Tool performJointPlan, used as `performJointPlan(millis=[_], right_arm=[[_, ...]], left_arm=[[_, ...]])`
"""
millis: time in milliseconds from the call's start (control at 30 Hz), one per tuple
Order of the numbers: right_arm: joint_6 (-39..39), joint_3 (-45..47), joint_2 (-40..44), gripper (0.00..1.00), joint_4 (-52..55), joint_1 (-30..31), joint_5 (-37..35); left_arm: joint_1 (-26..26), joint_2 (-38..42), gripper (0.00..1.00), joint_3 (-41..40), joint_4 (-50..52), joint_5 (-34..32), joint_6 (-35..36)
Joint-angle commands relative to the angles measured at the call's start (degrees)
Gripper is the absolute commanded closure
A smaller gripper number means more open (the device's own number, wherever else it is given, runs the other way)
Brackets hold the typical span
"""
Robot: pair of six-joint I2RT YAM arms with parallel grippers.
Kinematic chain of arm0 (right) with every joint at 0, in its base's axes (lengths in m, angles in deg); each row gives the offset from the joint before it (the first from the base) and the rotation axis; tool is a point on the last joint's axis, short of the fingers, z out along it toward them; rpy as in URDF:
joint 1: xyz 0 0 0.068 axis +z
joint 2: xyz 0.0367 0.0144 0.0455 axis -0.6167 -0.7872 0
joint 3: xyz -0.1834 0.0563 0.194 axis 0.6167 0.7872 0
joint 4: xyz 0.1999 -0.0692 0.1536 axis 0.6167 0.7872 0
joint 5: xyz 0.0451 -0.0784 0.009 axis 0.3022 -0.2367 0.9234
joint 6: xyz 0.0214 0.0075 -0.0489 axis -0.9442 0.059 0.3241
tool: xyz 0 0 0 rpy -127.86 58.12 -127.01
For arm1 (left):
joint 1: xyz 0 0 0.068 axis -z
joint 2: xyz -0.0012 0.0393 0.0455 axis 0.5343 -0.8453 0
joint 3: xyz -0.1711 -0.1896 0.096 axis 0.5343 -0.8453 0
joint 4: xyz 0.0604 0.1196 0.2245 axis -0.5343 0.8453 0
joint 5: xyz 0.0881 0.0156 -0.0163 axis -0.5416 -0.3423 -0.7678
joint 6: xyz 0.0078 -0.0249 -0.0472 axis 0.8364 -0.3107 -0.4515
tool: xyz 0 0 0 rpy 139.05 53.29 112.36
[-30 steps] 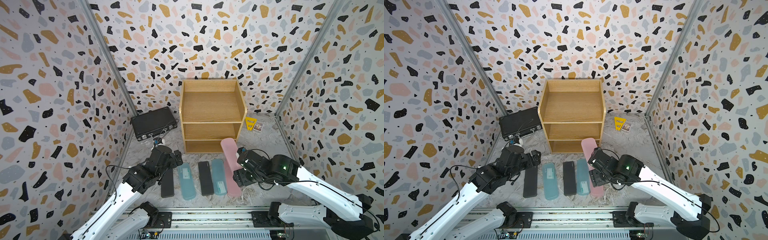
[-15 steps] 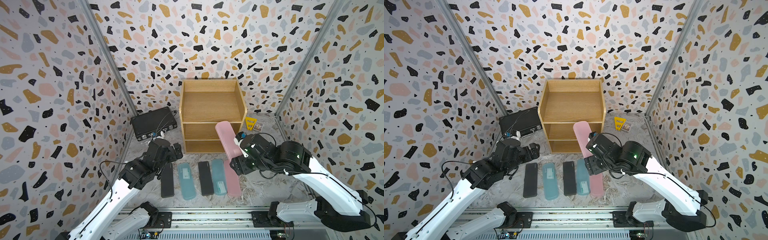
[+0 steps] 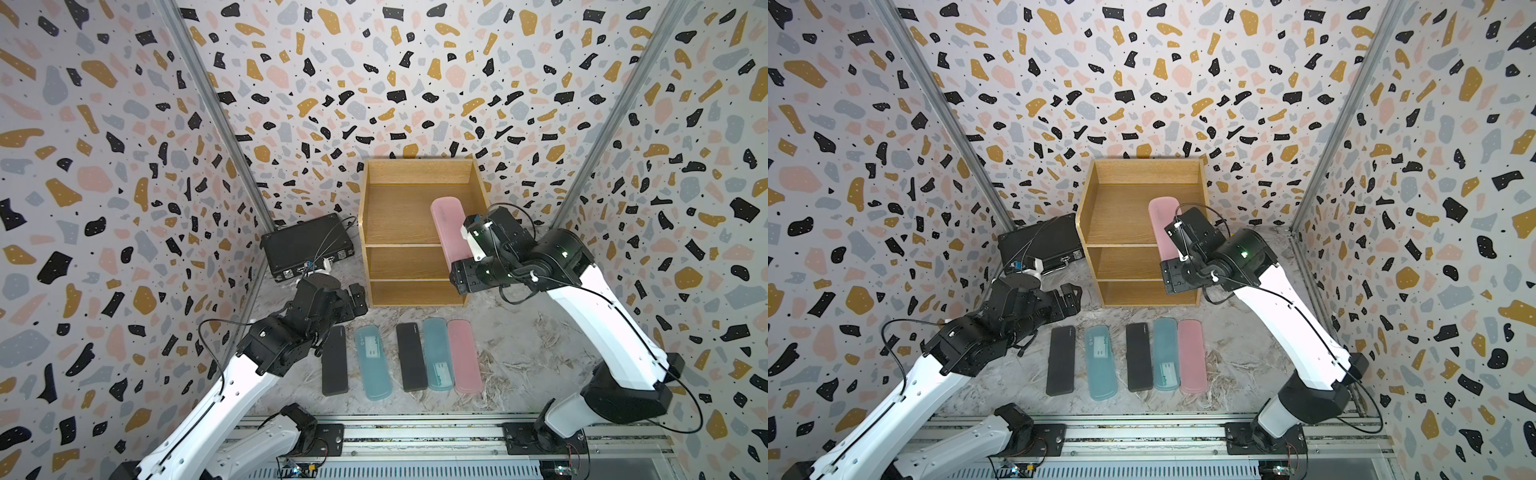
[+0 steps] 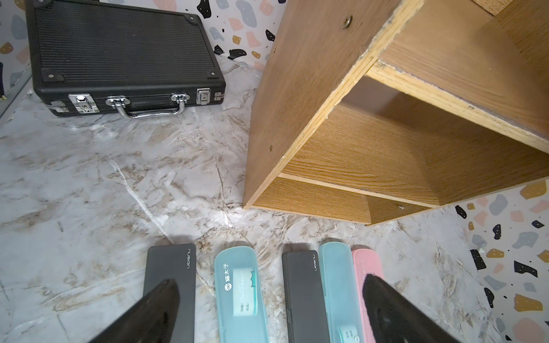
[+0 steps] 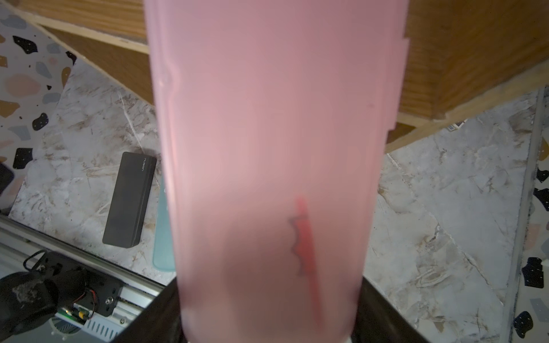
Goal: Place the pencil cases on the shelf according to color
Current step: Place the pencil case on the shelf.
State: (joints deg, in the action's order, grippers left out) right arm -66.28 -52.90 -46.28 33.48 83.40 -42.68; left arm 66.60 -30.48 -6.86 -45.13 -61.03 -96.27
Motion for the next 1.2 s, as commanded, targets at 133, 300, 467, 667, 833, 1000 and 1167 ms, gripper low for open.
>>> performJointPlan(millis=[133, 300, 467, 667, 833, 1000, 1167], right_arm=[[-0.3, -12.5, -5.9, 0.79, 0.2, -2.8, -1.3], [-0.1, -17.1, -11.1, 0.79, 0.0, -5.2, -1.1], [-0.3, -18.0, -13.4, 0.79, -1.3, -8.1, -0.6], [0.0, -18.3, -14.8, 0.73, -3.2, -9.2, 0.9], [0.2, -18.5, -16.2, 0.55, -3.6, -9.9, 1.0], [0.2, -18.7, -16.4, 0.25, -4.6, -10.1, 1.2], [0.6, -19.8, -15.7, 0.11, -4.6, -10.1, 1.0]], left_arm=[[0.3, -3.4, 0.00, 1.9, -2.0, 0.1, 2.0], [0.2, -4.2, 0.00, 1.0, -3.0, 0.6, 2.6], [0.2, -3.9, 0.00, 0.5, -3.0, 0.7, 3.4], [0.2, -3.7, 0.00, 0.3, -3.1, 1.2, 3.8], [0.2, -3.4, 0.00, 0.2, -3.1, 1.8, 4.0], [0.2, -2.9, 0.00, 0.4, -3.0, 1.9, 4.3], [0.2, -3.0, 0.00, 1.2, -2.7, 1.8, 4.7]])
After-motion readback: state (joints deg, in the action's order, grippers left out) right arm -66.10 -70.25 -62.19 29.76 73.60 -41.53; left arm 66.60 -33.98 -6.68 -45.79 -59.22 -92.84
